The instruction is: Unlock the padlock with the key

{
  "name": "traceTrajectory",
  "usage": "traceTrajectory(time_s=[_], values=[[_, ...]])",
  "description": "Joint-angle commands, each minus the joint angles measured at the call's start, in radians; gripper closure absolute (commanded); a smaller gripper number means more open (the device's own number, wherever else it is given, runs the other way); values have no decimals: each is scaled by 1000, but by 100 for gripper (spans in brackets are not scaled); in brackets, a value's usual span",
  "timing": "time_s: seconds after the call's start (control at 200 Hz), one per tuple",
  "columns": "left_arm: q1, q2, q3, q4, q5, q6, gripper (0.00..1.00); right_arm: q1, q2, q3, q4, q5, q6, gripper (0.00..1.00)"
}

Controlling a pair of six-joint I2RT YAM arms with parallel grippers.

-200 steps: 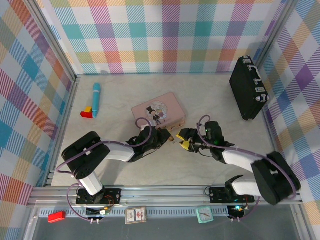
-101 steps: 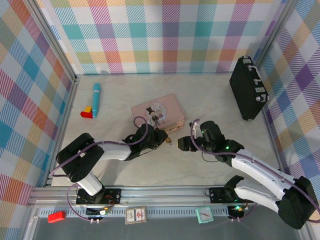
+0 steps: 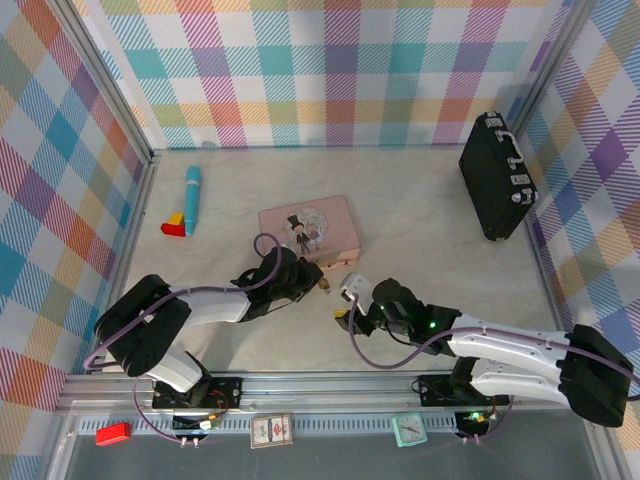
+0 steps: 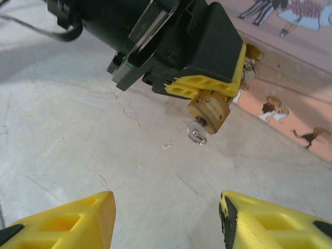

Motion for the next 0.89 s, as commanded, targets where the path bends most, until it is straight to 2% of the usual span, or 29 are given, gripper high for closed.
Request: traceTrajectory(time_s=[0.0, 0.11, 0.255, 0.405, 0.625, 0.89], values=[[21, -65, -12, 6, -7, -20, 100, 38, 51, -42, 203, 75, -130, 47], [22, -89, -15, -14, -5, -6, 100, 81, 135, -48, 297, 167, -203, 48], [22, -91, -24, 9, 17, -8, 100, 99, 216, -58, 410, 156, -227, 52], [21, -82, -42, 46, 33, -22, 100, 124, 310, -47, 538, 261, -273, 58], [21, -73, -62, 79, 48, -34, 100, 136, 455, -50, 696, 345, -322, 60], [21, -56, -76, 114, 63, -45, 100, 144, 500, -35, 754, 403, -319, 65]])
